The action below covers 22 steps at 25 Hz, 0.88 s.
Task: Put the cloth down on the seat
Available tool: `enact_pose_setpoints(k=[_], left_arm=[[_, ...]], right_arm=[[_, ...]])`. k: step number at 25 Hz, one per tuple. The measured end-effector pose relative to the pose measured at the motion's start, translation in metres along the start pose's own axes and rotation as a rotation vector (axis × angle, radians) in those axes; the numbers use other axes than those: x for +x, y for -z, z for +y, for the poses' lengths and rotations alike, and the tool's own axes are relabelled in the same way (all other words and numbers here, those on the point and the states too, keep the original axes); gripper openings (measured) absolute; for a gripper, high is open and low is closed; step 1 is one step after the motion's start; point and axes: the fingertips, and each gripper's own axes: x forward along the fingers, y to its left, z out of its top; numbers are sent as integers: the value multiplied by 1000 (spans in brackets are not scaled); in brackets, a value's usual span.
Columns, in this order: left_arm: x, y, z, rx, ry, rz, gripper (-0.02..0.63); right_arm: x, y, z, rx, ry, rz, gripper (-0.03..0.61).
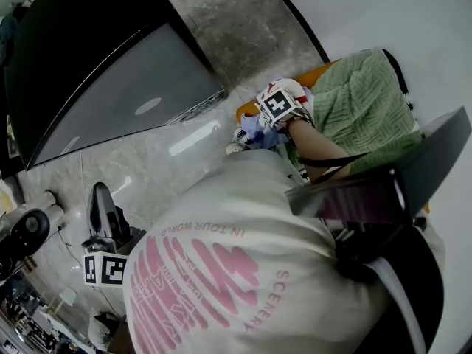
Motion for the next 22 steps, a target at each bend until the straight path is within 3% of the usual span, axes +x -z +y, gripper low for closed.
enact_pose_setpoints(k=[6, 13, 18, 22], left_arm=[[3, 1, -2, -25, -9, -26, 9], [16, 8, -5, -15, 30, -45, 9], [21, 9, -7, -18, 40, -65, 9], [24, 14, -5, -15, 34, -60, 9]], right_arm=[[-1, -4, -2, 16, 17, -57, 97], [1, -24, -12, 11, 58, -105, 151], [-4, -30, -28, 88, 67, -121, 256], [-21, -35, -55, 159, 151, -176, 276]])
